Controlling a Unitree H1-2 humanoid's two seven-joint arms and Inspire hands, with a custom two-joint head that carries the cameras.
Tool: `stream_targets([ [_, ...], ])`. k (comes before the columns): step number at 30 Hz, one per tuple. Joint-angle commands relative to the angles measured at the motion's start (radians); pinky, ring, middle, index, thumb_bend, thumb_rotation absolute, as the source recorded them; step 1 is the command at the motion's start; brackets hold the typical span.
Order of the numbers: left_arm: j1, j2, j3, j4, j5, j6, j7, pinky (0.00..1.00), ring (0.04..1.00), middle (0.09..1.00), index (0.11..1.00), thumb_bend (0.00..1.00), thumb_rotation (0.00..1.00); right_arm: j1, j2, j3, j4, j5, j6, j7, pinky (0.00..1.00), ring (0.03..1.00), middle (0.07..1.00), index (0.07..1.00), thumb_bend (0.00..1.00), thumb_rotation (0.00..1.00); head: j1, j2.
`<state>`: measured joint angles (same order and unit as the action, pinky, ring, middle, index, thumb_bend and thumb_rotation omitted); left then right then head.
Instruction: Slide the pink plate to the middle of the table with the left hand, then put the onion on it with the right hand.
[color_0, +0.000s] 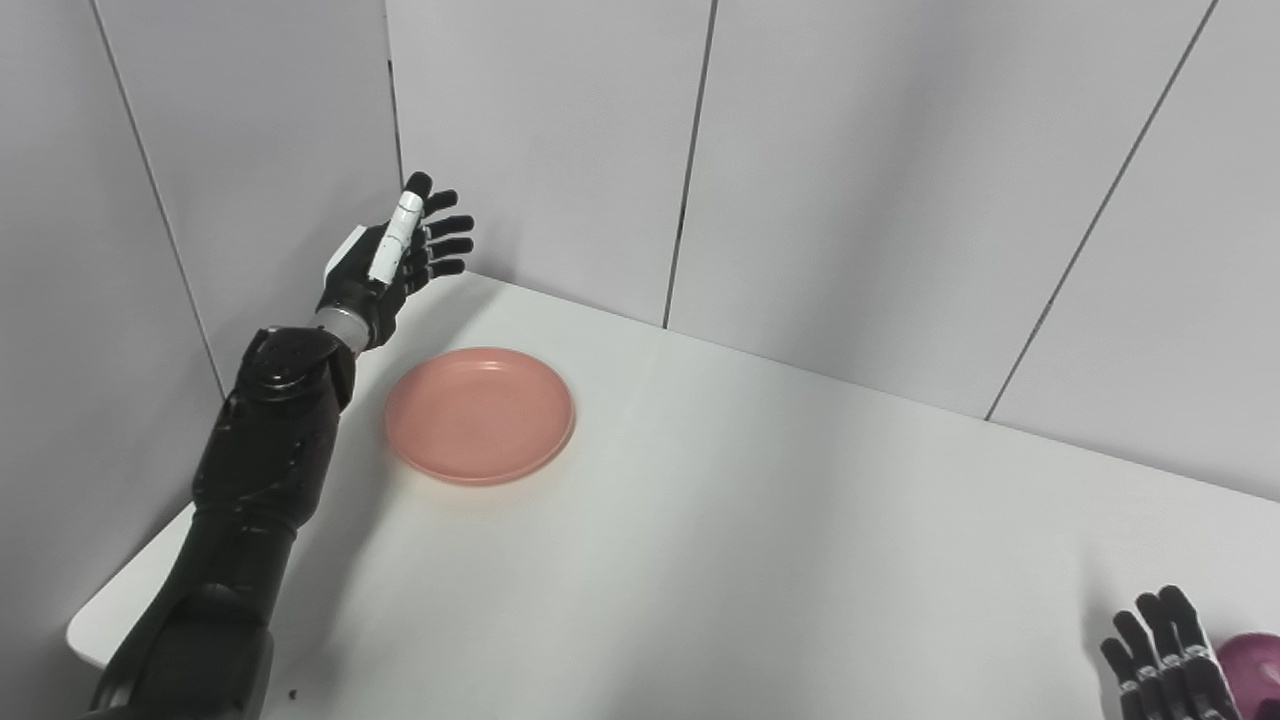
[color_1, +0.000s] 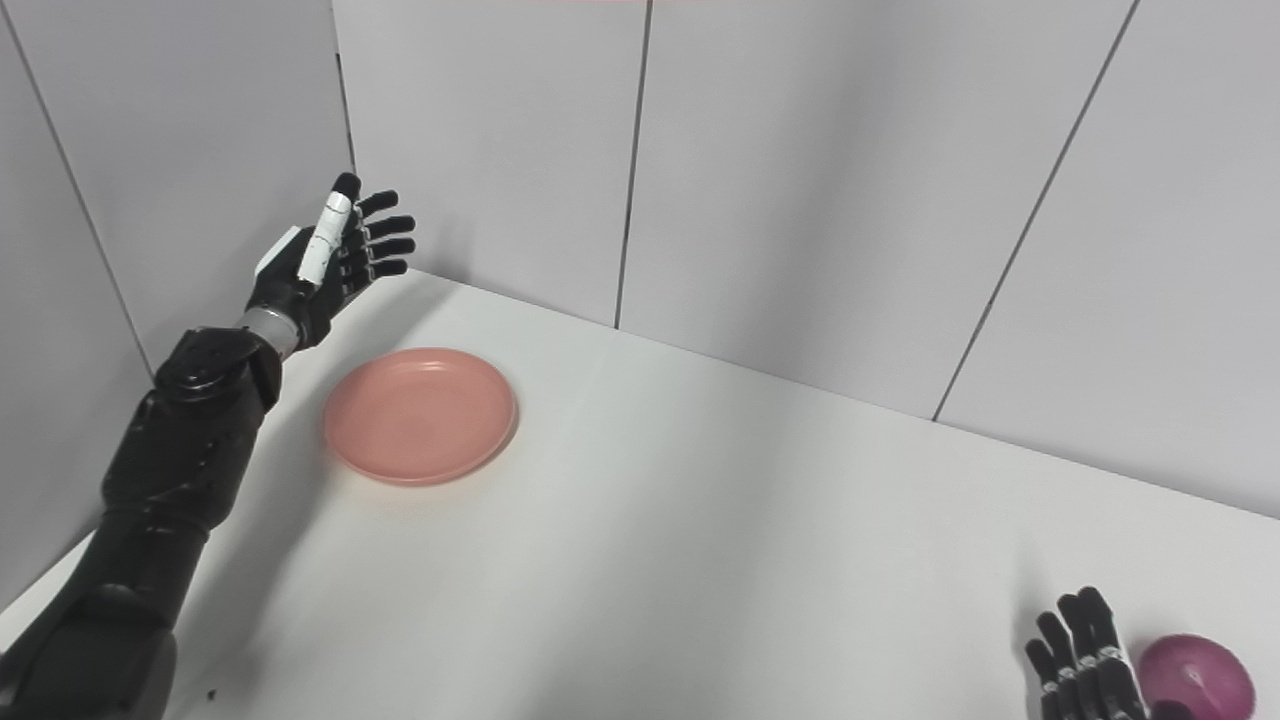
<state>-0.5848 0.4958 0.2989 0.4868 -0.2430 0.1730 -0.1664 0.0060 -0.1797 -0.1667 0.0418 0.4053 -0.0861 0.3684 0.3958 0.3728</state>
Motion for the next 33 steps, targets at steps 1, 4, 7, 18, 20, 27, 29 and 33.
stream_targets([
  [1,-0.101,0.059,0.015,0.003,0.008,-0.09,0.011,0.8,0.798,0.809,0.853,0.9,0.93,0.115,0.043,0.006,0.177,-0.001,-0.035,0.003,1.0,1.0,0.991,1.0,0.77,1.0,-0.002,0.004],
  [4,-0.104,0.064,0.022,0.041,0.004,-0.098,0.008,0.79,0.785,0.796,0.844,0.89,0.92,0.126,0.044,0.007,0.164,0.0,-0.031,0.002,1.0,1.0,0.989,1.0,0.76,1.0,-0.006,0.013],
  [7,-0.109,0.07,0.029,0.085,0.0,-0.107,0.005,0.8,0.782,0.792,0.851,0.89,0.9,0.134,0.045,0.007,0.15,0.001,-0.021,-0.001,1.0,1.0,0.986,1.0,0.77,1.0,-0.006,0.016],
  [18,-0.119,0.082,0.016,0.256,0.014,-0.198,0.001,0.83,0.834,0.795,0.843,0.86,0.91,0.143,0.045,0.007,0.14,0.005,-0.014,0.0,1.0,1.0,0.983,1.0,0.76,1.0,-0.001,0.022],
  [20,-0.116,0.084,0.014,0.27,0.016,-0.201,0.003,0.83,0.855,0.799,0.84,0.86,0.91,0.142,0.045,0.006,0.139,0.005,-0.011,-0.002,1.0,1.0,0.983,1.0,0.76,1.0,0.001,0.022],
  [27,-0.083,0.089,0.017,0.28,-0.007,-0.184,-0.034,0.79,0.783,0.77,0.843,0.86,0.92,0.134,0.04,0.005,0.153,0.011,-0.019,0.009,1.0,1.0,0.987,1.0,0.76,1.0,0.0,0.022],
  [29,-0.065,0.084,0.018,0.28,-0.012,-0.192,-0.047,0.79,0.788,0.782,0.856,0.87,0.92,0.136,0.04,0.005,0.149,0.006,-0.019,0.005,1.0,1.0,0.985,1.0,0.76,1.0,-0.001,0.023],
  [33,-0.046,0.071,0.025,0.297,-0.025,-0.214,-0.073,0.78,0.784,0.784,0.843,0.87,0.9,0.141,0.038,0.005,0.139,0.007,-0.009,0.002,1.0,1.0,0.988,1.0,0.76,1.0,-0.001,0.027],
])
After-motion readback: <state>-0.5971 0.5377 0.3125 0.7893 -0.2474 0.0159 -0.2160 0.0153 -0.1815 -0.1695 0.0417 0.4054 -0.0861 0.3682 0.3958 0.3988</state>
